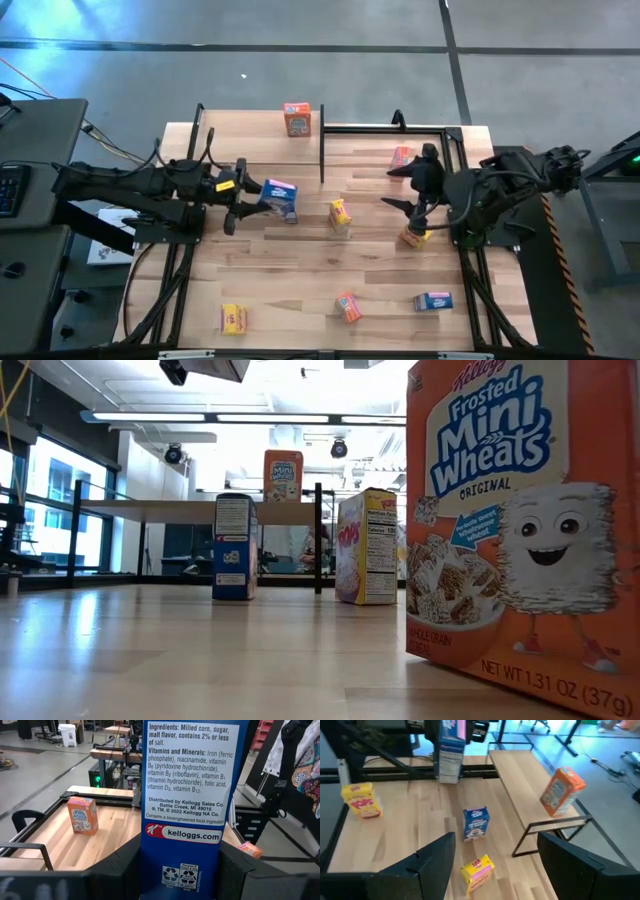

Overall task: Stack cereal on shelf
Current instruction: Put the middle blue cereal box on the shelf

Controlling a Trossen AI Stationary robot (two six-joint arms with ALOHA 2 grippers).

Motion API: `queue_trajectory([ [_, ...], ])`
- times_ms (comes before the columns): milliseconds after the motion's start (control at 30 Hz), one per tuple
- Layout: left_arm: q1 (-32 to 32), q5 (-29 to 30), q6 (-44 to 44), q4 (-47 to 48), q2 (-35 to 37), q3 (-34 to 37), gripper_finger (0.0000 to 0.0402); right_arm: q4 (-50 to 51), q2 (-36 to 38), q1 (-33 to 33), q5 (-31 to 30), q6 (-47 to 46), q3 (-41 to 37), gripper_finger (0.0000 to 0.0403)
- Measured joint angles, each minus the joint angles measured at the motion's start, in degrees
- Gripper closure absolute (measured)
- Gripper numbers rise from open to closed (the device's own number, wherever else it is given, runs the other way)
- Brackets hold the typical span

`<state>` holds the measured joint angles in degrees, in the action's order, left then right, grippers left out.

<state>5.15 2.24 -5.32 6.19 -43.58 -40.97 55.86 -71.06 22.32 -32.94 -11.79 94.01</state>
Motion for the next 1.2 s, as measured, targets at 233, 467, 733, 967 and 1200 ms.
queue_trajectory([
  [233,0.00,0.00,-0.48,-0.09,-0.01,0.00,0.0234,-18.82,8.02,-4.76,13.10,6.30,-15.20,0.0128],
  [467,0.00,0.00,-0.60,-0.08,-0.01,0.00,0.0234,-33.06,19.66,-8.64,18.50,6.84,-31.56,0.0129],
  [733,-0.02,3.65,1.44,-0.06,-0.01,0.00,0.0234,-43.09,29.69,-8.85,19.49,6.73,-47.31,0.0129],
  [967,-0.77,9.27,5.14,-0.09,-0.01,0.00,0.0234,-50.70,35.75,-8.85,19.47,6.72,-60.17,0.0129],
  [1200,-8.04,9.53,9.31,-0.06,-0.01,0.00,0.0234,-58.70,39.64,-8.85,19.47,5.47,-70.64,0.0129],
])
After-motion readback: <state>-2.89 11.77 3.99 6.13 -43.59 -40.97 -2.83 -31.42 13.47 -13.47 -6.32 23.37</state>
